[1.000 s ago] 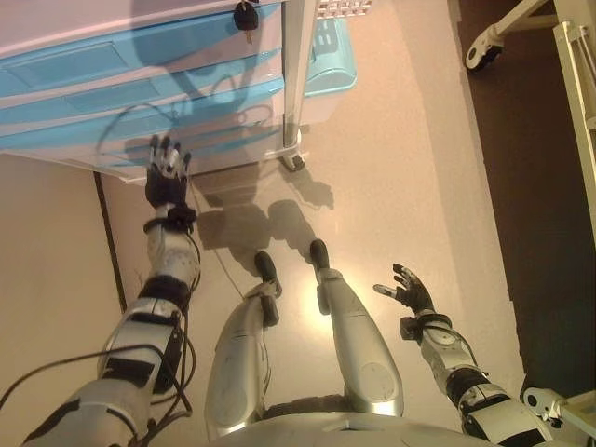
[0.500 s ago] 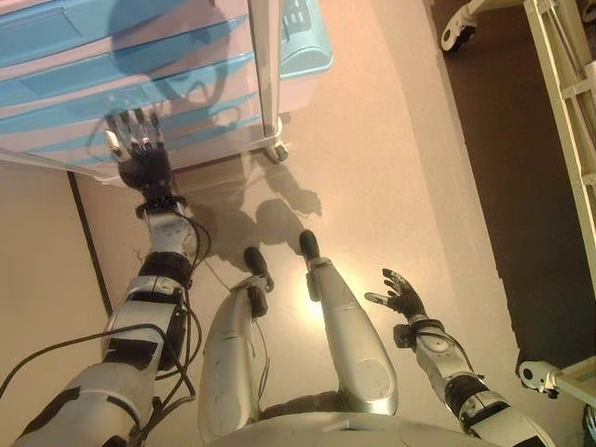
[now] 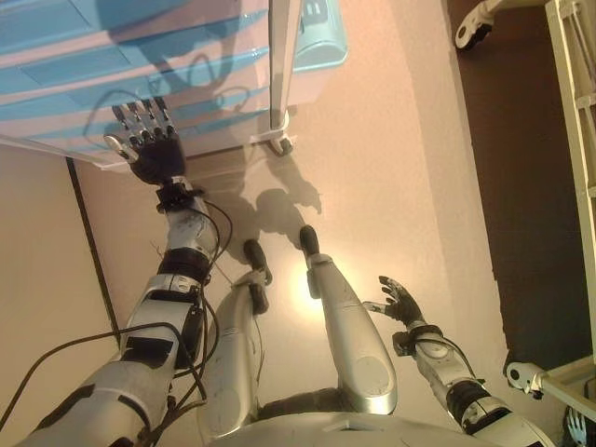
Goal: Open the drawer and pick up the medicine
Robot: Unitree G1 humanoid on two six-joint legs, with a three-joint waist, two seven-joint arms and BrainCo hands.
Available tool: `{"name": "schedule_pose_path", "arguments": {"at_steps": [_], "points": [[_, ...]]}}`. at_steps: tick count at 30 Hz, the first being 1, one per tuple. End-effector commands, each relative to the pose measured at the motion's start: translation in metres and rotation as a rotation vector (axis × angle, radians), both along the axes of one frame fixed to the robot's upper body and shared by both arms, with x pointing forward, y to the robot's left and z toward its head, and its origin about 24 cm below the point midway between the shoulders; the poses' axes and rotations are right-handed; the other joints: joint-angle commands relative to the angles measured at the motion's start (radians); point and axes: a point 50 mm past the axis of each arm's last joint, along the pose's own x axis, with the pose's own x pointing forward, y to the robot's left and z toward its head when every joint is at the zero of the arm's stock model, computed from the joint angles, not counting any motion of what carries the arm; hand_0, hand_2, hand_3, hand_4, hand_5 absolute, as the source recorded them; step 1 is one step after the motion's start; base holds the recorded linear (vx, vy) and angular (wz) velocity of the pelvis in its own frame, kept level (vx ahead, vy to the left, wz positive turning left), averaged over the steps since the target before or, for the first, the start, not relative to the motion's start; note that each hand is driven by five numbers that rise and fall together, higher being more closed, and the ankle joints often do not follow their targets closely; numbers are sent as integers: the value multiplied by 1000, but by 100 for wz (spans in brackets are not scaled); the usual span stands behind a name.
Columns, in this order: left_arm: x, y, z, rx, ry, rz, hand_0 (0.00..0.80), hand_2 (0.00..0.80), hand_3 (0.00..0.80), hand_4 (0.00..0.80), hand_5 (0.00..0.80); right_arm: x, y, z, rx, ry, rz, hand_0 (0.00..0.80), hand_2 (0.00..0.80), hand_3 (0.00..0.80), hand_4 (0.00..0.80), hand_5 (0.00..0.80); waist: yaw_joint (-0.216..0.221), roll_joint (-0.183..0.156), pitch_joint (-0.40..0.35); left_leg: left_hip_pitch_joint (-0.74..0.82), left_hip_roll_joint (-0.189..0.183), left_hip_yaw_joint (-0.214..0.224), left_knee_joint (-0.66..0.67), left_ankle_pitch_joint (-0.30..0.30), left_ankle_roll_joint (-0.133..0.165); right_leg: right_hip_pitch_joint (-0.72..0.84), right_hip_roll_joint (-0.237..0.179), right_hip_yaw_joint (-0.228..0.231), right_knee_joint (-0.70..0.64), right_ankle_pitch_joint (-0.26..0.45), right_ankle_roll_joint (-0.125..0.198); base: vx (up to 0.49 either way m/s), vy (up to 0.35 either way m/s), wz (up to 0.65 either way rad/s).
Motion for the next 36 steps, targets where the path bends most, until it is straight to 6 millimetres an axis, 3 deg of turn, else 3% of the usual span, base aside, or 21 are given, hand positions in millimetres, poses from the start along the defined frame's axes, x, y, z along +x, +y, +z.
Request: {"name": "schedule_pose_path", "arguments": {"at_steps": [1, 7, 14, 21, 24, 25, 27, 30, 33, 36], "points": [[-64, -49, 209, 767, -1119, -18, 800, 800, 800, 800, 800, -24, -20, -9, -57, 62, -5, 0, 0, 0, 0, 0, 23, 66, -102, 75, -24, -53, 36, -116, -37, 98, 20, -43, -72, -7, -31, 55, -9, 4], [-64, -51, 207, 751, -1155, -147, 800, 800, 800, 800, 800, -30, -19, -14, -73, 101, 39, 0, 0, 0, 0, 0, 36, 74, -149, 147, -29, -79, -31, -88, -48, 176, 3, -74, -105, -15, -34, 71, -15, 11], [-55, -49, 161, 490, -1134, -323, 800, 800, 800, 800, 800, -33, -14, -18, -103, 137, 97, 0, 0, 0, 0, 0, 64, 67, -178, 200, -27, -116, -54, -87, -58, 243, -1, -105, -98, -48, -42, 24, -42, 7], [-57, -38, 50, 189, -871, -347, 800, 800, 800, 800, 800, -41, -5, -24, -121, 170, 127, 0, 0, 0, 0, 0, 132, 53, -190, 243, -25, -182, -70, -78, -71, 316, -4, -169, -88, -80, -48, -35, -105, 13], [-75, -43, -18, 71, -692, -360, 800, 800, 800, 800, 800, -41, -3, -25, -150, 179, 151, 0, 0, 0, 0, 0, 178, 49, -194, 267, -21, -217, -81, -72, -77, 357, -7, -208, -83, -100, -51, -58, -130, 35], [-79, -44, -31, 51, -650, -368, 800, 800, 800, 800, 800, -41, -4, -25, -156, 178, 154, 0, 0, 0, 0, 0, 187, 50, -198, 268, -19, -225, -87, -64, -80, 364, -6, -216, -92, -94, -52, -36, -126, 49], [-99, -40, -78, -10, -491, -379, 800, 800, 800, 800, 800, -35, -11, -22, -157, 179, 133, 0, 0, 0, 0, 0, 217, 48, -208, 289, -13, -245, -101, -55, -89, 403, -4, -241, -114, -93, -55, -9, -123, 49], [-128, -27, -126, -74, -267, -384, 800, 800, 800, 800, 800, -28, -20, -17, -170, 180, 140, 0, 0, 0, 0, 0, 254, 45, -220, 307, -5, -259, -115, -43, -103, 444, -1, -268, -151, -86, -57, 1, -101, 48], [-171, -13, -171, -114, -34, -392, 800, 800, 800, 800, 800, -23, -29, -13, -182, 186, 138, 0, 0, 0, 0, 0, 291, 45, -227, 312, 0, -275, -114, -35, -111, 473, -1, -297, -177, -78, -58, -11, -108, 49], [-209, -2, -203, -158, 204, -365, 800, 800, 800, 800, 800, -20, -35, -11, -182, 184, 126, 0, 0, 0, 0, 0, 318, 50, -230, 314, -5, -290, -113, -31, -113, 487, -1, -313, -194, -73, -58, -27, -78, 17]]}}
